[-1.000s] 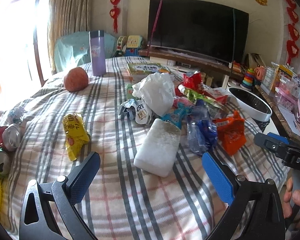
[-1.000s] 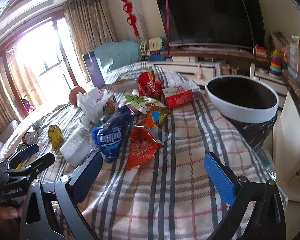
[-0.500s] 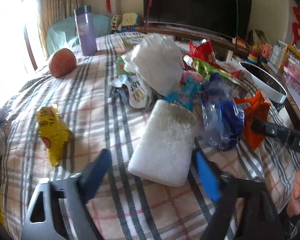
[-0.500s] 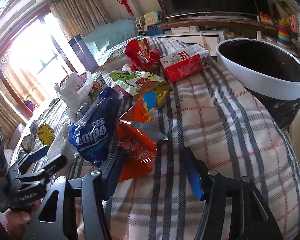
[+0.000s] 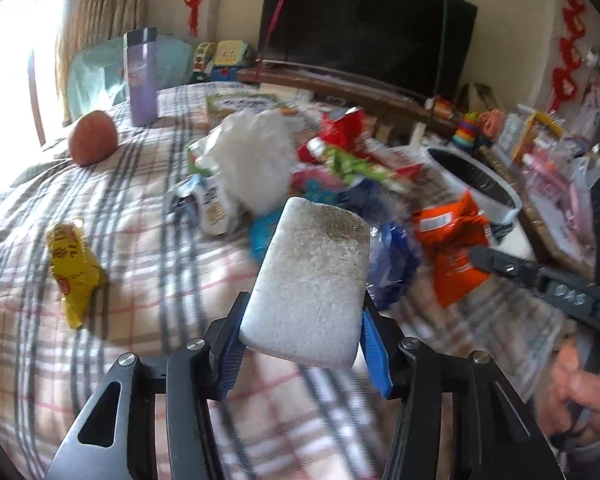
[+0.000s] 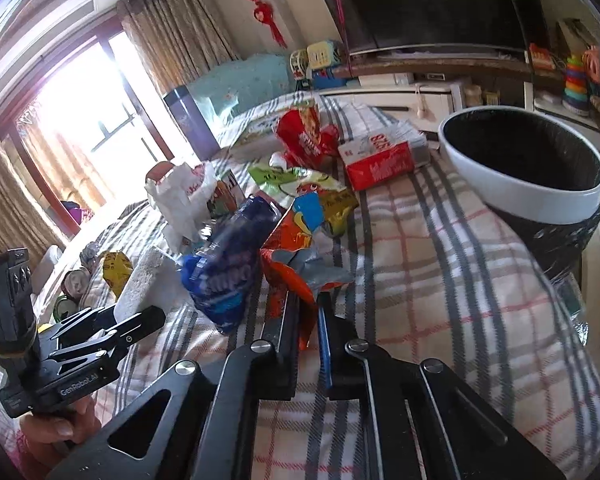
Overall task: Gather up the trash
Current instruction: 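Grasp the white foam block with the left tool while the right tool grasps the orange snack bag, then carry both items over the bin and open both tools to drop them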
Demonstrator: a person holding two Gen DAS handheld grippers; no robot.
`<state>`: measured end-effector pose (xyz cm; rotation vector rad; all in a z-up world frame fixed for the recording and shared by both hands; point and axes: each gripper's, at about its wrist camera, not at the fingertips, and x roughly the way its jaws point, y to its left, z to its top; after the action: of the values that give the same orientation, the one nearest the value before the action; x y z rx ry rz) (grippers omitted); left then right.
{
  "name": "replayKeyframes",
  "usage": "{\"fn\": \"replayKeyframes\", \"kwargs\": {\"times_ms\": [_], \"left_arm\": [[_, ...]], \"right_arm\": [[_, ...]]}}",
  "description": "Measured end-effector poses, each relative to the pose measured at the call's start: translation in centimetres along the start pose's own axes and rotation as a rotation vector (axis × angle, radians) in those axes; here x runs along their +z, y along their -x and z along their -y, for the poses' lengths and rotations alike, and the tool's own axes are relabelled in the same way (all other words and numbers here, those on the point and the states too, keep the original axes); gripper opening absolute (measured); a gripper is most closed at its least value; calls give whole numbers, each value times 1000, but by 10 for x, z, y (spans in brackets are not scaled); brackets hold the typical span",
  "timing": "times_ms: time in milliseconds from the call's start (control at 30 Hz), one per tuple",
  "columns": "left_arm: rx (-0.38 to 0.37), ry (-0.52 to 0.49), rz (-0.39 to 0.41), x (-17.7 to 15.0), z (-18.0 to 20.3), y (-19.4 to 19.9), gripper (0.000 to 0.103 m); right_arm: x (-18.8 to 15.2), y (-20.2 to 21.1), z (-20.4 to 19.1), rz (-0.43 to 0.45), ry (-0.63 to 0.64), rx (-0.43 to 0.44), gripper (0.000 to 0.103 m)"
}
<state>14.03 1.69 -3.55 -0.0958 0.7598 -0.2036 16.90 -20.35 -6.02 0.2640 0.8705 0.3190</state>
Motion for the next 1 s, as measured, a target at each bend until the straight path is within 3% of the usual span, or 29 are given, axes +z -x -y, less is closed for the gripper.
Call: {"fn": "replayKeyframes", "kwargs": {"times_ms": [367, 567, 1000], "left_arm": [[-102, -95, 20, 15, 47, 8, 50], [-132, -164, 2, 31, 73, -15, 50], [-160, -206, -61, 75, 97, -77, 50]], "right_arm": [[0, 28, 32, 66, -59, -34, 7], [7, 46, 57, 101, -88, -59, 7], [33, 65, 106, 138, -131, -125, 6]]}}
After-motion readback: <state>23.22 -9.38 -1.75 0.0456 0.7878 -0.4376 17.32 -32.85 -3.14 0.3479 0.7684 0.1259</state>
